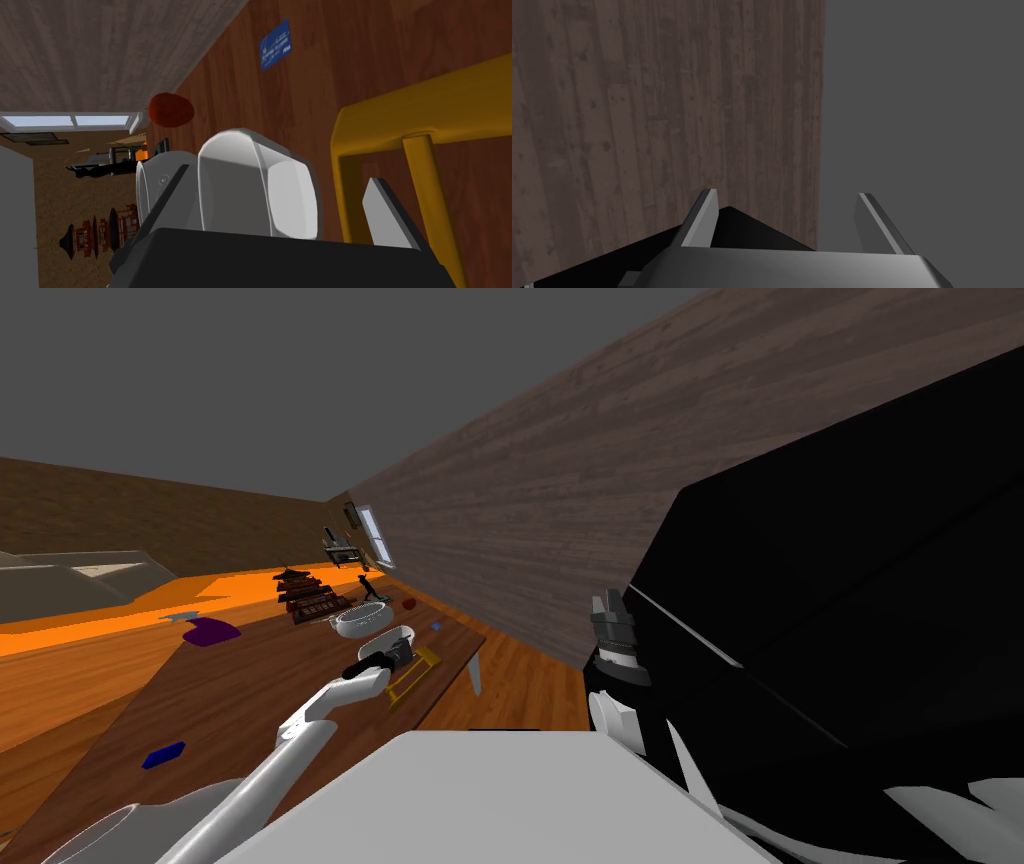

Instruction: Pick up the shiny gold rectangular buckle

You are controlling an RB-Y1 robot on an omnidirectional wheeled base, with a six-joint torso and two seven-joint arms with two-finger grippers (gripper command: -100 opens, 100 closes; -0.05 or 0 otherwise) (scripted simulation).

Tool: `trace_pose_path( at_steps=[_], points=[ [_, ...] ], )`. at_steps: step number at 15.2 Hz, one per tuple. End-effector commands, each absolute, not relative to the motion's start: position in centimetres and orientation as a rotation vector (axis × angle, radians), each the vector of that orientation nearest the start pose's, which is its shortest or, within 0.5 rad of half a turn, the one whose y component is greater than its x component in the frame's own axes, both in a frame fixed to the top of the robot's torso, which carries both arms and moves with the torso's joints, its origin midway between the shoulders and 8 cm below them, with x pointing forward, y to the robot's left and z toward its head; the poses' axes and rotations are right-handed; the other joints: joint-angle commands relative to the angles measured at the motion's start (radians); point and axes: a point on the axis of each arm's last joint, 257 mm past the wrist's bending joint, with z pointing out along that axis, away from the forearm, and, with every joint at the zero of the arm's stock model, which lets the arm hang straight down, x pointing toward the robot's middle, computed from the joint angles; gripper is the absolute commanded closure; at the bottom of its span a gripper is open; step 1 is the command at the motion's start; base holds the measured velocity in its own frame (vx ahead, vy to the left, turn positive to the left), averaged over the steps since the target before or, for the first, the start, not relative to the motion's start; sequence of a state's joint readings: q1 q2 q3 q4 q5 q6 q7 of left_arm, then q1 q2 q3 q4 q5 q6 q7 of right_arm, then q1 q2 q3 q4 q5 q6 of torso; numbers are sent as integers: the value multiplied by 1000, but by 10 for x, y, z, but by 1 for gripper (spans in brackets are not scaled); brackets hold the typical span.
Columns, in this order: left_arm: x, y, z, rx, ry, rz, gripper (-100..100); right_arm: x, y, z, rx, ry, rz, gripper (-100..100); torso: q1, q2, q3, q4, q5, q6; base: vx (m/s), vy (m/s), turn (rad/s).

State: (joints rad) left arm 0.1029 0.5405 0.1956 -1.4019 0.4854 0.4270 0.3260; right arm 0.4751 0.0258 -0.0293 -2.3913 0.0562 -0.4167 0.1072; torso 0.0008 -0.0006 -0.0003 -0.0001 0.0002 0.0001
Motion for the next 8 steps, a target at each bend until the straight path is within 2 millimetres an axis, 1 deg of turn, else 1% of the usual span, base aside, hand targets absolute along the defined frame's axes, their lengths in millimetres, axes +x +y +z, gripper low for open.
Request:
trace_pose_path(
  at_steps=[1, 2, 3, 4, 5, 6, 7, 8],
  points=[
    [434, 534, -366, -2062, 1068, -812, -100, 334, -280, 66, 561, 608, 1151, 0, 0, 0, 0, 0, 0, 0, 4, 8, -62],
    [432, 542, -371, -2117, 1026, -808, -100, 334, -280, 66, 561, 608, 1151, 0, 0, 0, 0, 0, 0, 0, 4, 10, -90],
    [427, 543, -378, -2140, 1031, -787, -100, 334, -280, 66, 561, 608, 1151, 0, 0, 0, 0, 0, 0, 0, 4, 12, -77],
    [426, 542, -379, -2146, 1034, -781, -100, 334, -280, 66, 561, 608, 1151, 0, 0, 0, 0, 0, 0, 0, 4, 10, -20],
    [419, 550, -388, -2216, 992, -763, -100, 334, -280, 66, 561, 608, 1151, 0, 0, 0, 0, 0, 0, 0, 5, 9, -46],
    [417, 550, -391, -2229, 998, -751, -100, 334, -280, 66, 561, 608, 1151, 0, 0, 0, 0, 0, 0, 0, 5, 10, -56],
    [414, 554, -394, -2283, 957, -748, -100, 334, -280, 66, 561, 608, 1151, 0, 0, 0, 0, 0, 0, 0, 5, 10, -92],
    [408, 555, -402, -2309, 959, -723, -100, 334, -280, 66, 561, 608, 1151, 0, 0, 0, 0, 0, 0, 0, 6, 12, -74]
  ],
)
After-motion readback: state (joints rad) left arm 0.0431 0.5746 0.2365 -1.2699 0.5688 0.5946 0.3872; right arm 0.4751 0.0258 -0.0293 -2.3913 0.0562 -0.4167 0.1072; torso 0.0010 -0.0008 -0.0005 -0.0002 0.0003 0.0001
